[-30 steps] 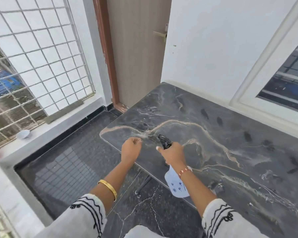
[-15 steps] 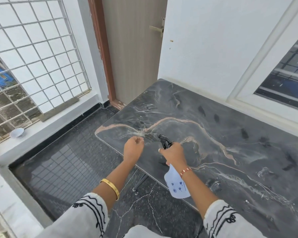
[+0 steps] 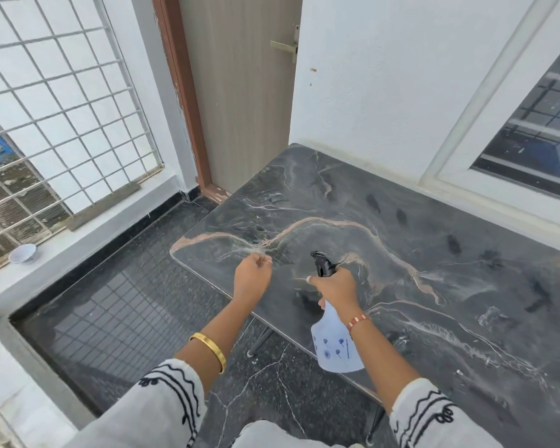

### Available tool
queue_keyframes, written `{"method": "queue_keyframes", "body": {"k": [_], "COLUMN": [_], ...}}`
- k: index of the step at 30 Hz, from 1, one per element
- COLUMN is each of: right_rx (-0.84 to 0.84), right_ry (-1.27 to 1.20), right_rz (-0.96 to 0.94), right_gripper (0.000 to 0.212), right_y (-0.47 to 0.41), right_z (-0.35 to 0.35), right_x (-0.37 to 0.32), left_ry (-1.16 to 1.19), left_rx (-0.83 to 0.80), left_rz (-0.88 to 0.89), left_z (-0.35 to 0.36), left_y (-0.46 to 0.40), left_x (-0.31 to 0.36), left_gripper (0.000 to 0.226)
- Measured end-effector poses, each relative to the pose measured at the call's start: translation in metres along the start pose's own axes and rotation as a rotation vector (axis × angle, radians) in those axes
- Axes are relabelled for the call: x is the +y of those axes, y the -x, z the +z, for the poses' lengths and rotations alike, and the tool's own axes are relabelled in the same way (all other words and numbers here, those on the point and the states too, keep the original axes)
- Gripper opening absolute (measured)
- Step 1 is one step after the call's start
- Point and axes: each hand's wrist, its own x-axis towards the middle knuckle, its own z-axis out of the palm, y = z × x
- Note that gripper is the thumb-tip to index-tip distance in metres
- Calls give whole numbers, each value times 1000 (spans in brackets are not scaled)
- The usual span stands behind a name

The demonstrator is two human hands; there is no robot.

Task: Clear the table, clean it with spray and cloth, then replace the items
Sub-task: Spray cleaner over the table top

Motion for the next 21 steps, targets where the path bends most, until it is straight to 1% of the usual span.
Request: {"method": "queue_keyframes", "body": {"k": [3,5,8,11,13,16,18,21], "right_rx": [-91,-103,-48,56,92,10,-13,121], "right_ry": [-125,-168,-177,-172,-183,-244,-227,-211], "right_rz": [-9,-3,21,57,57,22,17,41], "right_gripper": [26,25,22,19,16,21,21,15], "right_y": [0,0,-1,-3,-3,0,3,4], "right_z": [-6,-8,-10,-13,-17,-23,-24,-24], "right_x": [3,5,7,10,13,14,13,15], "left_ry": [-5,-12,-9,-8,-7,-12,-23,-25], "left_rx": [-17,-32,-45,-56,-65,-80,-86,-100], "left_rz": [1,6,12,26,31,30,39,58], "left_z": [5,10,16,19,21,24,26,30], "left_y": [1,1,2,4,5,6,7,8], "left_x": [2,4,6,10,11,13,14,15], "left_gripper": [25,24,24,23,23,23,23,23]}}
